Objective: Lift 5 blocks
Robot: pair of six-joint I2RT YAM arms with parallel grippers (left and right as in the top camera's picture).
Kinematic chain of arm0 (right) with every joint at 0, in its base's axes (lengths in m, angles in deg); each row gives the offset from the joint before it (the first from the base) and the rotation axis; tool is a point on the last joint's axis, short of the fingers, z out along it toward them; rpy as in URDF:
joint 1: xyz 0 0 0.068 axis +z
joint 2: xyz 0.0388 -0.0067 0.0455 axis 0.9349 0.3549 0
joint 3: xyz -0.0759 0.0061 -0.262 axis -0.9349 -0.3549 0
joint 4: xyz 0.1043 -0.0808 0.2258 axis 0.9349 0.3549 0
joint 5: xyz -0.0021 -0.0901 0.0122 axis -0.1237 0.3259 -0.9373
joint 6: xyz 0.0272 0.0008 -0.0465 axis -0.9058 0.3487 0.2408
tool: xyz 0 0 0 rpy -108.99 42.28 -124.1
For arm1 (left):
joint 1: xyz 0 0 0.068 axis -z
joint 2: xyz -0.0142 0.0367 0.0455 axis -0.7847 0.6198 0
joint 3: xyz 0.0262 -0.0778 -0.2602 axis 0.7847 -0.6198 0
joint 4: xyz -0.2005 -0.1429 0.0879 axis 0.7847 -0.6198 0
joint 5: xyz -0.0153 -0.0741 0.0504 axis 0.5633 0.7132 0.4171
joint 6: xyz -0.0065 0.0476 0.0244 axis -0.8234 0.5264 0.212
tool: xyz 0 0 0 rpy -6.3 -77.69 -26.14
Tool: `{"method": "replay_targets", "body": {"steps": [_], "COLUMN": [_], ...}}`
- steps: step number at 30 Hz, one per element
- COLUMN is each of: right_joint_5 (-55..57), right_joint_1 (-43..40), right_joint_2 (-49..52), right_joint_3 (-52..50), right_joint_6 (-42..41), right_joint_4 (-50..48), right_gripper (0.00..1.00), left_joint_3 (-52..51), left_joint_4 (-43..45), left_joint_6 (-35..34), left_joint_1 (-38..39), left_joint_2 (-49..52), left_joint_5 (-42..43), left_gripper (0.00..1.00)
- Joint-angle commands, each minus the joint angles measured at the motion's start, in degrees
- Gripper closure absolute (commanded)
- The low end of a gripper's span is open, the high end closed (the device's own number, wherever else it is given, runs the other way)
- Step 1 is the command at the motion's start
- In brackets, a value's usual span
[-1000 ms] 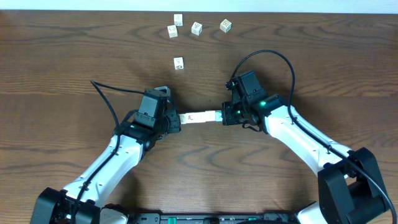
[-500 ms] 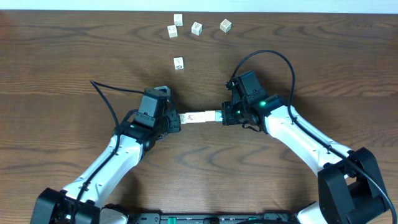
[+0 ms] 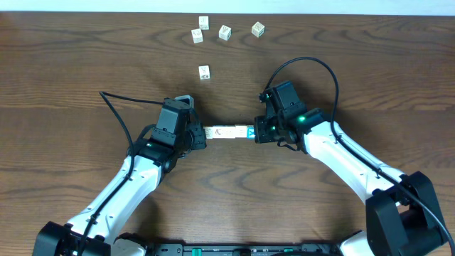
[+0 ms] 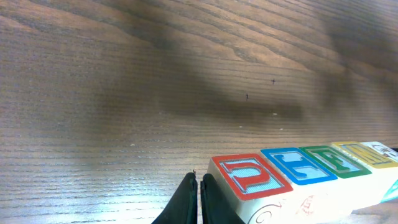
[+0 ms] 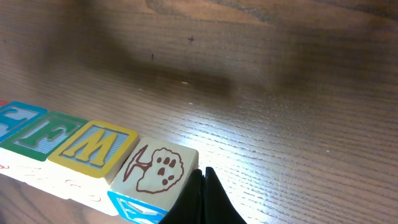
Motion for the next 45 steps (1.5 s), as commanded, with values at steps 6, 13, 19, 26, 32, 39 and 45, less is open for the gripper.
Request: {"method": "replay_targets", "body": {"steps": [6,13,19,26,32,39,45], "right_joint_5": [-21.55,-21.51,-21.51,-21.51,-21.51,-22.03,-22.18], "right_joint_1": [6.19,6.19,6.19,6.19,6.19,6.21,6.21], "right_joint_2": [-2.99,-4.98,-5.29,-5.29,-5.29,-5.40,-7.06], "right_joint_3": [1.66,1.66,1.66,1.66,1.66,1.66,1.66], "right_joint_6": [-0.20,-0.17,-0.17,-0.20,-0.20,-0.85,-1.05], "right_joint_4": [-2.32,-2.27,-2.14,-2.19,-2.16,-2.16,-2.14], "right_gripper": [0.99,0.99,0.99,0.99,0.99,0.99,0.99], "left_joint_3": [3.82,3.82,3.91,4.20,4.24,4.24,4.24], "left_joint_4": [2.54,2.54,2.51,2.32,1.66,1.09,1.09], "left_joint_6": [-0.35,-0.35,-0.59,-0.59,-0.57,-0.57,-0.57], "left_joint_1": [3.04,3.04,3.04,3.15,3.15,3.15,3.15], "left_joint_2": [-1.05,-1.05,-1.18,-3.23,-5.31,-5.51,-5.51], "left_joint_5": [15.39,15.37,15.41,15.39,15.37,15.34,15.34], "left_gripper": [0.93,0.93,0.93,0.93,0.93,0.93,0.93]}}
